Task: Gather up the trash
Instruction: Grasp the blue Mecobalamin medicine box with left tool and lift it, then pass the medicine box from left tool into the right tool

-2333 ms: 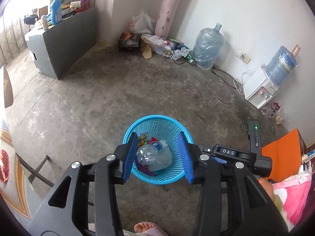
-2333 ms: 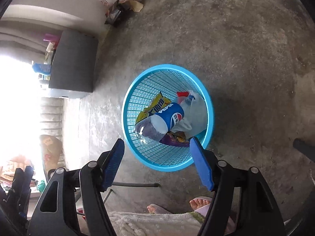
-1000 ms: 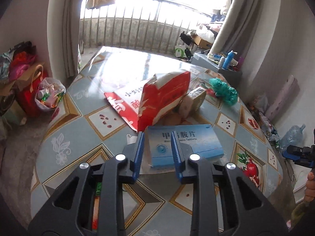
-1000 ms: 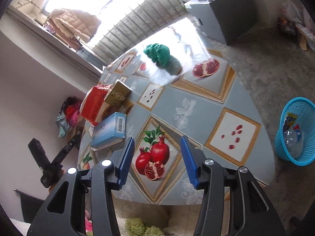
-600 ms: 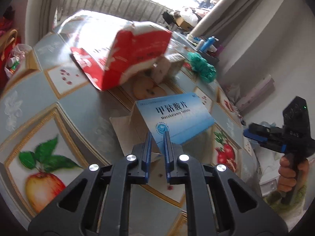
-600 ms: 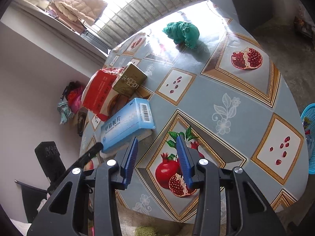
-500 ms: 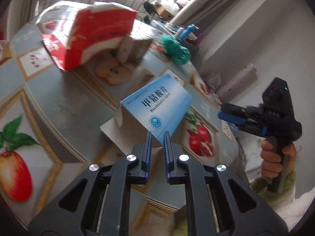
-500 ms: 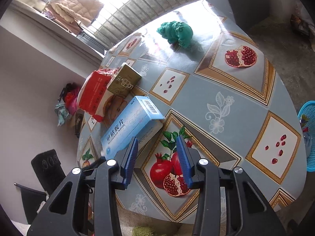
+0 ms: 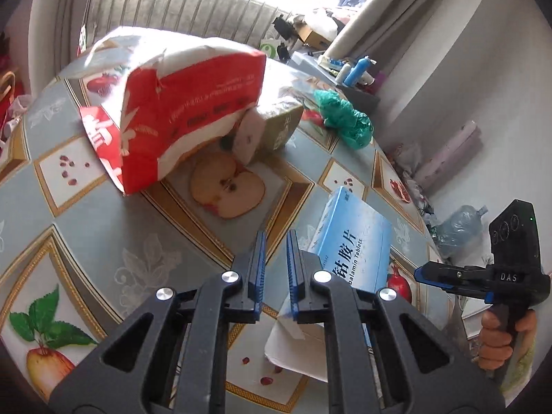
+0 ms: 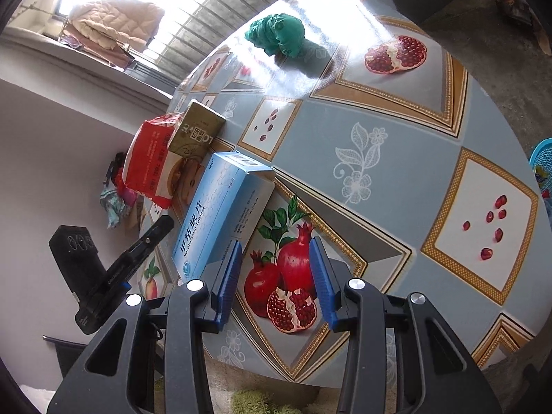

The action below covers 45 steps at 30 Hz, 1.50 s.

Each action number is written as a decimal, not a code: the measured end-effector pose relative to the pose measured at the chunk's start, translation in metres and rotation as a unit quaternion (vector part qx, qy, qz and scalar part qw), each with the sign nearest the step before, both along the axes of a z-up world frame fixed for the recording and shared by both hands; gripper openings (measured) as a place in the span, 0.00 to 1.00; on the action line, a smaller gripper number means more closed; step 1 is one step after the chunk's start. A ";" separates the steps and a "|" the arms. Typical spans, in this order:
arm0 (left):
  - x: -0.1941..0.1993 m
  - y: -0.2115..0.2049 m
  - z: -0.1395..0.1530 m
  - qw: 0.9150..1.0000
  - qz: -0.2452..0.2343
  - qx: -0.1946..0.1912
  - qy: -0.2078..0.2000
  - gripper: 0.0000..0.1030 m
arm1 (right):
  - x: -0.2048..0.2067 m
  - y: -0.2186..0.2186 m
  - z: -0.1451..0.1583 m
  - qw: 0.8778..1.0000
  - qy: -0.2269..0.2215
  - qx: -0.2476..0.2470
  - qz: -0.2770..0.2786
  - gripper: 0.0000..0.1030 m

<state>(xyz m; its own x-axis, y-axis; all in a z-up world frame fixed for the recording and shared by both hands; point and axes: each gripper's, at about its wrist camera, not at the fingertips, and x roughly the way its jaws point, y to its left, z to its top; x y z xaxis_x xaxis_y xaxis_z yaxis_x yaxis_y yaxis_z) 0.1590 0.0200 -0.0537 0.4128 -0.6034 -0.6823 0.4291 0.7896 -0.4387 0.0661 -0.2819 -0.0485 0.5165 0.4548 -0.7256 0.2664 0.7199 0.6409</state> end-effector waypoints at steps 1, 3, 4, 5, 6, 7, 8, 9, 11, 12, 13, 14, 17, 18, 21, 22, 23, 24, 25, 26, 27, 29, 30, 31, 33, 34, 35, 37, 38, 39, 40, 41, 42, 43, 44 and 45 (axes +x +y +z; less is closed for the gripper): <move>-0.002 -0.001 0.000 1.000 -0.011 -0.011 0.007 0.10 | 0.002 0.000 -0.001 1.000 0.001 0.001 0.002 0.39; -0.012 -0.009 -0.001 0.999 -0.036 -0.031 0.016 0.10 | 0.005 -0.001 -0.002 1.000 0.000 0.001 0.003 0.39; -0.017 -0.015 -0.002 0.998 -0.049 -0.039 0.021 0.10 | 0.006 -0.002 -0.004 1.000 0.001 0.002 0.002 0.39; -0.022 -0.021 -0.004 0.997 -0.060 -0.046 0.027 0.10 | 0.007 -0.003 -0.005 1.000 0.001 0.004 0.001 0.39; -0.027 -0.027 -0.006 0.996 -0.070 -0.052 0.032 0.10 | 0.007 -0.005 -0.006 1.000 0.002 0.004 -0.001 0.39; -0.032 -0.034 -0.009 0.995 -0.080 -0.055 0.036 0.10 | 0.007 -0.006 -0.006 1.000 0.002 0.004 -0.003 0.39; -0.036 -0.040 -0.009 0.994 -0.088 -0.057 0.037 0.10 | 0.006 -0.007 -0.007 1.000 0.003 0.005 -0.006 0.39; -0.039 -0.044 -0.008 0.993 -0.094 -0.057 0.034 0.10 | 0.006 -0.008 -0.007 1.000 0.004 0.005 -0.008 0.39; -0.043 -0.048 -0.005 0.993 -0.099 -0.057 0.027 0.10 | 0.003 -0.011 -0.006 1.000 0.001 0.002 -0.013 0.42; -0.043 -0.048 -0.004 0.993 -0.096 -0.059 0.025 0.10 | 0.001 -0.013 -0.005 1.000 -0.001 0.002 -0.015 0.45; -0.043 -0.047 -0.003 0.993 -0.096 -0.059 0.025 0.10 | -0.001 -0.014 -0.005 1.000 -0.001 0.002 -0.016 0.46; -0.043 -0.047 -0.004 0.993 -0.095 -0.057 0.027 0.10 | -0.002 -0.015 -0.007 1.000 0.000 0.004 -0.016 0.47; -0.046 -0.048 -0.010 0.993 -0.098 -0.049 0.042 0.10 | -0.004 -0.015 -0.013 1.000 0.001 0.017 -0.012 0.47; -0.046 -0.050 -0.009 0.993 -0.098 -0.051 0.044 0.10 | -0.004 -0.015 -0.014 1.000 0.000 0.028 -0.007 0.47; -0.045 -0.060 -0.008 0.992 -0.106 -0.049 0.044 0.10 | 0.004 -0.011 -0.016 0.999 -0.006 0.034 0.001 0.47; -0.044 -0.066 -0.008 0.992 -0.110 -0.049 0.042 0.10 | 0.008 -0.011 -0.015 1.000 -0.007 0.027 0.003 0.47; -0.042 -0.073 -0.007 0.992 -0.111 -0.049 0.035 0.10 | 0.012 -0.013 -0.015 1.000 -0.010 0.020 0.002 0.47; -0.040 -0.078 -0.007 0.992 -0.111 -0.047 0.026 0.10 | 0.017 -0.016 -0.014 1.000 -0.014 0.014 -0.002 0.47; -0.037 -0.082 -0.007 0.993 -0.110 -0.046 0.019 0.10 | 0.021 -0.020 -0.014 1.000 -0.018 0.014 -0.006 0.47; -0.033 -0.086 -0.008 0.993 -0.107 -0.048 0.013 0.10 | 0.026 -0.026 -0.015 1.000 -0.022 0.017 -0.011 0.47; -0.030 -0.088 -0.008 0.993 -0.104 -0.048 0.012 0.10 | 0.030 -0.031 -0.015 0.999 -0.024 0.023 -0.016 0.47; -0.024 -0.091 -0.006 0.994 -0.099 -0.043 0.005 0.10 | 0.036 -0.041 -0.015 0.999 -0.023 0.026 -0.027 0.47; -0.022 -0.090 -0.001 0.995 -0.094 -0.039 -0.009 0.10 | 0.037 -0.044 -0.014 0.999 -0.024 0.020 -0.032 0.47; -0.020 -0.086 0.005 0.995 -0.089 -0.035 -0.024 0.10 | 0.036 -0.047 -0.012 0.999 -0.028 0.016 -0.035 0.47; -0.013 -0.081 0.017 0.995 -0.075 -0.019 -0.061 0.10 | 0.033 -0.051 -0.011 0.999 -0.035 0.020 -0.034 0.47; -0.008 -0.078 0.025 0.994 -0.063 0.000 -0.087 0.10 | 0.032 -0.053 -0.012 0.999 -0.034 0.021 -0.034 0.47; -0.003 -0.078 0.031 0.992 -0.053 0.018 -0.110 0.10 | 0.031 -0.054 -0.014 0.999 -0.033 0.019 -0.034 0.47; 0.009 -0.080 0.040 0.983 -0.027 0.079 -0.163 0.17 | 0.028 -0.055 -0.016 0.999 -0.034 0.022 -0.034 0.47; 0.015 -0.082 0.043 0.976 -0.015 0.111 -0.189 0.22 | 0.026 -0.059 -0.017 0.998 -0.036 0.026 -0.034 0.47; 0.021 -0.084 0.045 0.969 -0.007 0.134 -0.209 0.24 | 0.025 -0.060 -0.017 0.998 -0.037 0.028 -0.034 0.47; 0.026 -0.084 0.046 0.964 -0.002 0.149 -0.220 0.24 | 0.024 -0.061 -0.017 0.998 -0.039 0.028 -0.035 0.47; 0.031 -0.085 0.046 0.961 0.000 0.159 -0.225 0.25 | 0.024 -0.062 -0.018 0.998 -0.040 0.028 -0.036 0.47; 0.037 -0.086 0.045 0.961 -0.001 0.164 -0.224 0.26 | 0.024 -0.062 -0.018 0.998 -0.041 0.029 -0.036 0.47; 0.044 -0.087 0.043 0.961 0.001 0.169 -0.218 0.27 | 0.024 -0.062 -0.019 0.998 -0.042 0.031 -0.036 0.47; 0.049 -0.087 0.040 0.962 0.004 0.175 -0.212 0.27 | 0.024 -0.062 -0.019 0.998 -0.043 0.032 -0.035 0.47; 0.053 -0.087 0.038 0.962 0.006 0.179 -0.205 0.28 | 0.024 -0.061 -0.018 0.998 -0.043 0.033 -0.034 0.47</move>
